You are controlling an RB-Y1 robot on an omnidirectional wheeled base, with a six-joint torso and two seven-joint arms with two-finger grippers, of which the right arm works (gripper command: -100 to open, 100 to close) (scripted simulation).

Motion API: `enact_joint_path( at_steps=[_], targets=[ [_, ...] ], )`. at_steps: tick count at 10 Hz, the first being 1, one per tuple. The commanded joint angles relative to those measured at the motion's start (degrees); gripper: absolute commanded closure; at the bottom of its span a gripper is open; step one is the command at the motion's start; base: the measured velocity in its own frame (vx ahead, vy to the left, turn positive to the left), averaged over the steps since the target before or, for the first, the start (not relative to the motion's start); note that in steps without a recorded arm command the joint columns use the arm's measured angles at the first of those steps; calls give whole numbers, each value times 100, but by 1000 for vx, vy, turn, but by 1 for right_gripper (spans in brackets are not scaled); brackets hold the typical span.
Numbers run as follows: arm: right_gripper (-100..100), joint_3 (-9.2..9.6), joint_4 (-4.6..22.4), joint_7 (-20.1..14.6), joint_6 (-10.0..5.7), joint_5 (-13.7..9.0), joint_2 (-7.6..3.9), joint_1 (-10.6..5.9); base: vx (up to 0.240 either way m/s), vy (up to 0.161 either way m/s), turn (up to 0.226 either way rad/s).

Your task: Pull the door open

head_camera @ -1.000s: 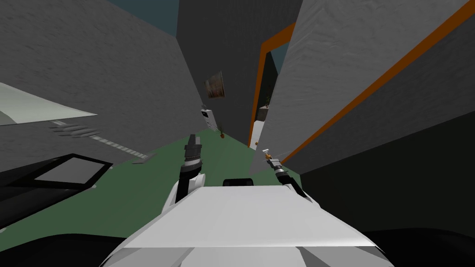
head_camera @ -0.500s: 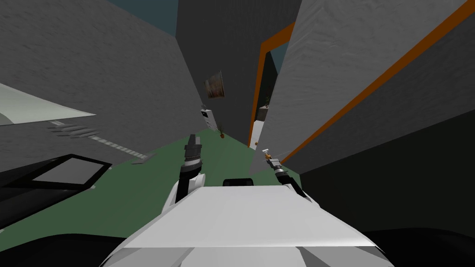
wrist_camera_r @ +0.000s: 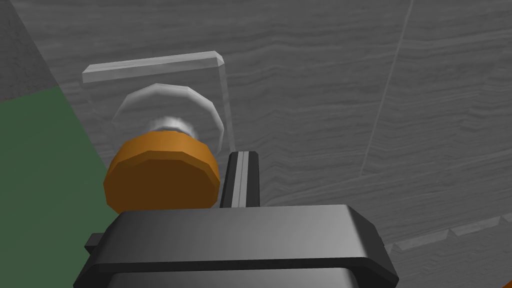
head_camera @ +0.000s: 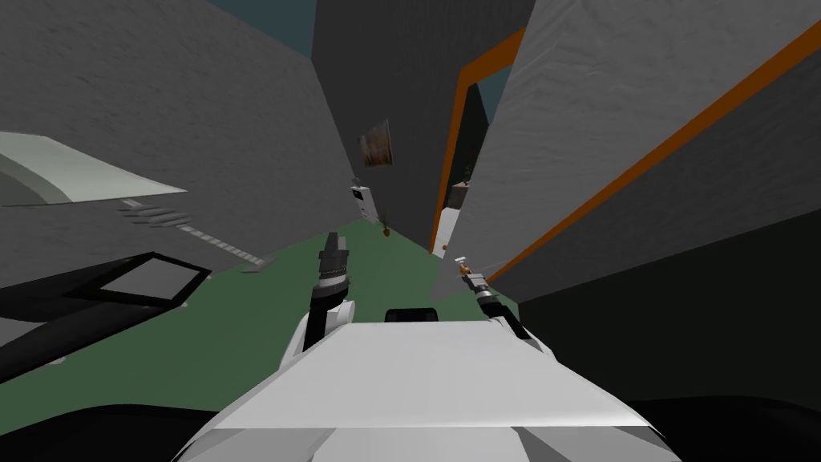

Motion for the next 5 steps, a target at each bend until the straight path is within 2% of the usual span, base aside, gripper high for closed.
enact_joint_path(
  at_steps=[1,3,4,5],
  targets=[
    [-100,170,-93,-43,-12,59,0,56,-199,-92,51],
    [-100,195,-91,-69,-29,71,-23,55,-85,-44,14],
    [-100,247,-86,-123,-63,95,-70,53,-89,-63,123],
    [-100,247,-86,-123,-63,95,-70,53,-84,-72,90]
  ],
)
